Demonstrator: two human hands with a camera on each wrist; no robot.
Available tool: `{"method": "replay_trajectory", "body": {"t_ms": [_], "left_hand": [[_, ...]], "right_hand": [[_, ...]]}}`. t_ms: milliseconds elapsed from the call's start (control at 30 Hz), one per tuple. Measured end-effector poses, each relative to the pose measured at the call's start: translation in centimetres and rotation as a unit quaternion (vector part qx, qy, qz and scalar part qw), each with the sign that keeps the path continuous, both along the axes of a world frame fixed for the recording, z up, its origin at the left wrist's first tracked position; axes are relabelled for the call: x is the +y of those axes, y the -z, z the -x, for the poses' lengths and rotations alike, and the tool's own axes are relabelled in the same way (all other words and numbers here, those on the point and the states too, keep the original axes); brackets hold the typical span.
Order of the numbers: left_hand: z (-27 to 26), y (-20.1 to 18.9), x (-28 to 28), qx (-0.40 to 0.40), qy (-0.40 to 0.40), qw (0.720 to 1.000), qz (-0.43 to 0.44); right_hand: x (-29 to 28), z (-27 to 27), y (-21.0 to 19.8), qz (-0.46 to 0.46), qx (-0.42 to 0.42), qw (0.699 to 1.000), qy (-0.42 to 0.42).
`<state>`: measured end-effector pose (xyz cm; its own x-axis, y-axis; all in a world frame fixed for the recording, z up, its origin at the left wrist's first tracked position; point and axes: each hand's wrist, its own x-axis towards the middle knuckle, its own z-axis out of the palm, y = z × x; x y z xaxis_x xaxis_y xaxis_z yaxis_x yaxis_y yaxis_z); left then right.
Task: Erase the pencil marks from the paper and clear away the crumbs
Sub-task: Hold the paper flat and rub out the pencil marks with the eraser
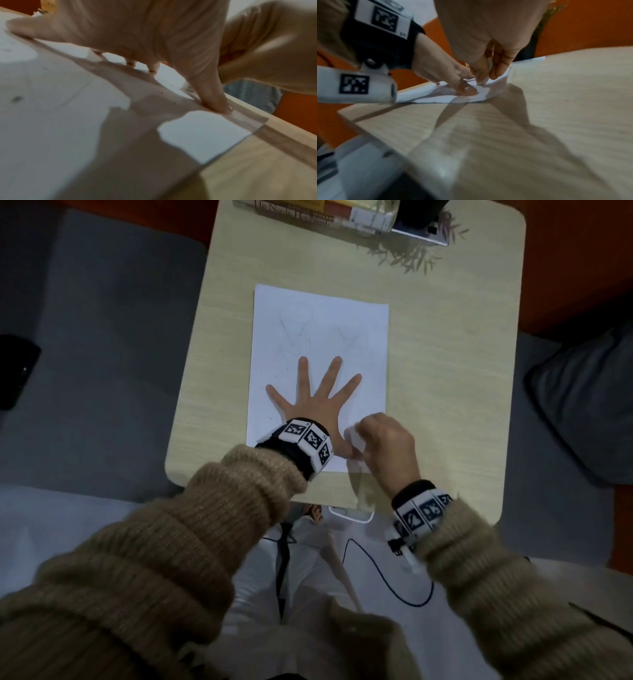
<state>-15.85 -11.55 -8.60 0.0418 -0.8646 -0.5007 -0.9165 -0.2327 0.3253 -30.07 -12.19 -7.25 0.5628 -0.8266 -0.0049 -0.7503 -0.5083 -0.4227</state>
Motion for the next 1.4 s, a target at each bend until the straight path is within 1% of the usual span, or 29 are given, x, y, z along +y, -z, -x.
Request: {"method": "replay_trajectory", "body": {"t_ms": [67, 133, 167, 200, 300, 333, 367, 467, 533, 633, 667, 767, 833, 900, 1000, 1100, 1167, 1200, 1267, 1300, 1333, 1400], "left_hand": [[0.0, -0.2, -0.3, -0.001, 0.005, 1.000, -0.002], [0.0, -0.4, -0.2, -0.002, 0.003, 1.000, -0.006], [0.0, -0.4, -0.2, -0.003, 0.002, 1.000, -0.008], [0.0, -0.3, -0.2, -0.003, 0.001, 1.000, -0.009], [0.2, -0.3, -0.2, -0.004, -0.008, 1.000, -0.013], [0.2, -0.4, -0.2, -0.003, -0.010, 1.000, -0.010], [0.1, -0.4, -0.3, -0.002, -0.009, 1.000, -0.008], [0.1, -0.3, -0.3, -0.002, 0.000, 1.000, -0.010], [0.1, -0.3, -0.2, -0.008, -0.002, 1.000, -0.014], [0.2, -0.2, -0.2, -0.010, -0.017, 1.000, -0.005], [0.3, -0.2, -0.2, -0.009, -0.018, 1.000, -0.003], [0.3, -0.9, -0.5, -0.009, -0.003, 1.000, -0.020], [-0.1, -1.4, -0.5, -0.019, 0.024, 0.999, -0.033], [-1.0, -1.4, -0.5, -0.028, 0.064, 0.996, -0.047], [-1.8, -1.1, 0.1, -0.008, 0.067, 0.996, -0.053], [-1.6, -0.9, 0.2, -0.012, 0.064, 0.996, -0.055], [-1.6, -1.1, 0.0, -0.011, 0.065, 0.996, -0.052], [-1.6, -1.1, 0.0, -0.007, 0.066, 0.997, -0.050], [-1.7, -1.1, 0.1, -0.003, 0.064, 0.997, -0.047], [-1.7, -1.0, 0.1, -0.004, 0.064, 0.997, -0.046], [-1.7, -1.1, 0.1, -0.004, 0.065, 0.997, -0.047], [-1.7, -1.1, 0.1, -0.005, 0.066, 0.996, -0.056]], "right_hand": [[-2.5, -1.2, -0.1, -0.010, 0.014, 1.000, 0.020], [-5.4, -2.6, 0.2, 0.020, -0.004, 0.997, 0.072], [-5.5, -2.8, 0.2, 0.024, -0.017, 0.996, 0.086], [-4.6, -2.6, 0.1, 0.023, -0.024, 0.996, 0.087], [0.3, -0.9, -0.2, -0.006, -0.006, 0.999, 0.037], [0.4, -0.7, -0.4, -0.022, 0.001, 0.999, 0.029], [-0.7, -1.0, -0.5, -0.032, 0.006, 0.999, 0.035], [-5.2, -2.4, 0.0, 0.011, -0.008, 0.995, 0.102], [-3.9, -2.3, -0.1, 0.003, -0.012, 0.995, 0.102], [0.7, -1.1, -0.4, -0.025, -0.006, 0.998, 0.053], [0.8, -1.0, -0.5, -0.028, -0.003, 0.998, 0.050], [-2.8, -2.1, -0.5, -0.002, -0.008, 0.996, 0.084], [-4.3, -2.4, -0.7, 0.001, -0.002, 0.998, 0.066], [-4.6, -2.4, -0.6, -0.001, -0.004, 0.999, 0.054], [-2.1, -1.8, -0.4, 0.014, -0.022, 0.998, 0.061], [2.6, -0.9, -0.7, -0.049, 0.004, 0.999, 0.020], [1.8, -1.2, -1.2, -0.074, 0.005, 0.997, 0.019], [0.2, -1.6, -1.0, -0.063, 0.000, 0.997, 0.037], [-3.0, -2.6, -0.4, -0.010, -0.027, 0.995, 0.099], [-3.2, -2.8, -0.2, 0.000, -0.035, 0.993, 0.115], [-2.2, -2.7, -0.1, -0.002, -0.030, 0.993, 0.112], [1.7, -1.9, -0.4, -0.030, -0.024, 0.997, 0.069]]}}
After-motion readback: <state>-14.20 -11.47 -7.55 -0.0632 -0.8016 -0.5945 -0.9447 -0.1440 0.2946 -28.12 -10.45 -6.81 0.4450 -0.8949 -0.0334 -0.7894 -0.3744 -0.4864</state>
